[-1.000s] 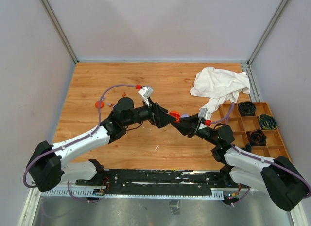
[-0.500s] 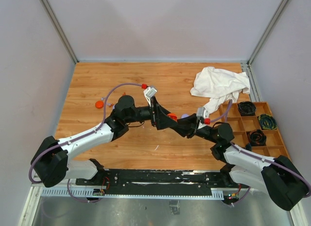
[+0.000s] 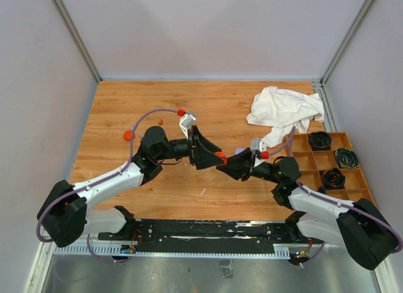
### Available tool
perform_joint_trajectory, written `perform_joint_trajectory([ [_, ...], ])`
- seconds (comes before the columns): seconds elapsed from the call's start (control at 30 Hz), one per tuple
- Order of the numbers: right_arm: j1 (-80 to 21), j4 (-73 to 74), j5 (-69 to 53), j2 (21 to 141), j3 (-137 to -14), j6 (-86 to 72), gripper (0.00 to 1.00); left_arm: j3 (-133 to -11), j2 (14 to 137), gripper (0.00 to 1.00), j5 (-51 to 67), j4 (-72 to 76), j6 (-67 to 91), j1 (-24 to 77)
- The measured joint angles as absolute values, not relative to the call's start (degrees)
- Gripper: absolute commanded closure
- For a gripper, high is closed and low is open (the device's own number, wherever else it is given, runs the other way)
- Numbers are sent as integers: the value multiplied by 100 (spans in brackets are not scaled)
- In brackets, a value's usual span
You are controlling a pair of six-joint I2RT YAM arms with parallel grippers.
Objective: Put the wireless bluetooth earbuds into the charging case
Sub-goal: Close the charging case, then place the charging case at the center of the board.
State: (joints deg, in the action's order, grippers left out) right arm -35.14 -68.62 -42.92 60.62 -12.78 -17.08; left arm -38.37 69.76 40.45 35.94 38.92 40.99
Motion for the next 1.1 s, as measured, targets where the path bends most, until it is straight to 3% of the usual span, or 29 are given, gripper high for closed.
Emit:
perform_joint_trajectory([
  [0.3, -3511, -6455, -4456, 6084, -1282, -1837, 90, -3583, 6788, 20, 4386, 4150, 4228, 3911],
  [0.53, -3505, -5544, -4405, 5929, -1461, -1885, 90, -3514, 6392, 13, 4097, 3680, 4084, 3774],
  [0.7, -3433, -4110, -4010, 5548, -1769, -1831, 89, -3610, 5859, 7, 2711, 2209, 3577, 3695],
  [0.9, -3212, -2309, -3433, 5290, -2025, -1780, 88, -3986, 5712, 1, 261, 62, 3304, 3638],
  [1.1, -2670, -1310, -3253, 5487, -2038, -1874, 88, -3983, 5717, 1, -1013, -1079, 3409, 3448],
])
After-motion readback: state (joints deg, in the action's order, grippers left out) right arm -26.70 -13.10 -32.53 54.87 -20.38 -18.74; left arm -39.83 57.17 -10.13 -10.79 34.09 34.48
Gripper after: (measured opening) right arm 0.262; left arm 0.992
